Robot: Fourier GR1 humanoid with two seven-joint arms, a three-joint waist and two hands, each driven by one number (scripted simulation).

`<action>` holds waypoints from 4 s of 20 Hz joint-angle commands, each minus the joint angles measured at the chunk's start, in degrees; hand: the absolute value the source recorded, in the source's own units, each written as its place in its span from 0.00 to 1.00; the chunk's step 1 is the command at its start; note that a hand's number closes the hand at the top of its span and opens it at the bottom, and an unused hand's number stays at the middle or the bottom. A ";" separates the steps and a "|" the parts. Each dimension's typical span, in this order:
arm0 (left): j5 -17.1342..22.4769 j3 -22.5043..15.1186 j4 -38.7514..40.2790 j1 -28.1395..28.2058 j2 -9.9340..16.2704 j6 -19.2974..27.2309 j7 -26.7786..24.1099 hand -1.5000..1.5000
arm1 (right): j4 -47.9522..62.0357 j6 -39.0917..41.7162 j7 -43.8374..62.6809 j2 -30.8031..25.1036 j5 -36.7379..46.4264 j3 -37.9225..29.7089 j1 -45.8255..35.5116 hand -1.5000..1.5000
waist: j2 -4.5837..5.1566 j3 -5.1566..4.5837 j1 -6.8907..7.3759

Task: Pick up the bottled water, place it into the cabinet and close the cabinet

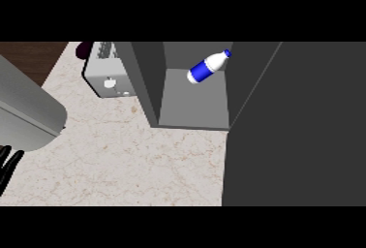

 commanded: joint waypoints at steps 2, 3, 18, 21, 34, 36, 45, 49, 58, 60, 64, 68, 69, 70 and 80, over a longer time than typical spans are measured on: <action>1.65 2.75 0.14 2.48 1.90 -2.85 -0.50 0.00 | -12.57 -7.80 6.21 0.57 7.56 3.76 -4.26 1.00 | -0.01 -0.02 0.43; 1.09 2.85 0.37 3.10 2.14 -3.23 -0.93 0.00 | -11.93 -8.94 7.02 0.92 8.10 5.05 -5.44 1.00 | -0.06 -0.03 0.62; 4.13 9.17 2.03 7.86 5.20 -10.47 -2.83 0.00 | -1.41 -30.54 15.86 12.69 11.57 19.63 -31.34 1.00 | -0.04 0.07 2.53; 4.74 10.83 1.76 9.19 6.00 -12.22 -3.29 0.00 | 3.83 -37.05 17.77 17.23 14.08 21.93 -37.67 1.00 | 0.38 0.33 3.66; 5.98 17.30 6.79 15.16 6.80 -24.42 -6.30 0.00 | 30.55 -45.38 23.34 25.38 -0.32 25.98 -77.75 1.00 | 2.25 1.13 4.15; 9.07 21.20 8.64 16.83 6.57 -25.66 -6.40 0.00 | 34.08 -46.00 24.47 25.40 -2.90 24.44 -82.65 1.00 | 2.09 1.24 2.57; 5.07 26.48 8.27 23.57 1.51 -31.41 -7.04 0.00 | 50.66 -40.63 21.41 25.43 -9.16 18.42 -81.06 1.00 | 2.20 1.36 0.14; 6.79 28.06 6.14 24.38 -0.49 -31.26 -4.36 0.00 | 53.77 -32.88 21.23 22.13 -9.76 14.91 -75.05 1.00 | 2.36 1.42 -0.73; 2.18 30.57 8.41 24.17 -6.82 -36.32 -2.85 0.00 | 65.01 -30.48 12.19 22.66 -1.37 8.75 -77.53 1.00 | 2.28 1.34 -0.83; 3.27 32.09 5.56 24.56 -7.01 -34.71 -0.44 0.00 | 64.73 -29.06 10.56 22.15 0.14 7.85 -78.48 1.00 | 2.20 1.39 -1.04; 2.52 31.16 5.91 20.72 -7.94 -32.90 1.23 0.00 | 72.40 -23.81 6.89 19.44 2.49 4.11 -82.87 1.00 | 2.61 1.34 -0.89; 4.04 32.98 8.68 19.98 -7.18 -36.01 2.59 0.00 | 73.05 -27.03 4.89 21.56 5.71 3.42 -87.19 1.00 | 2.48 1.30 -0.72; 2.02 32.07 8.48 20.89 -8.92 -36.53 1.69 0.00 | 74.24 -24.00 1.08 19.54 7.83 3.58 -83.27 0.00 | 2.59 1.31 -0.46; 3.49 31.95 4.36 21.97 -8.52 -33.97 3.92 0.00 | 72.90 -26.17 2.06 19.54 6.80 2.07 -85.23 0.00 | 2.49 1.40 -0.61; 2.54 33.34 7.44 18.89 -7.66 -36.11 5.11 0.00 | 75.52 -31.67 -2.05 19.73 11.83 0.26 -89.31 0.00 | 2.64 1.30 -0.31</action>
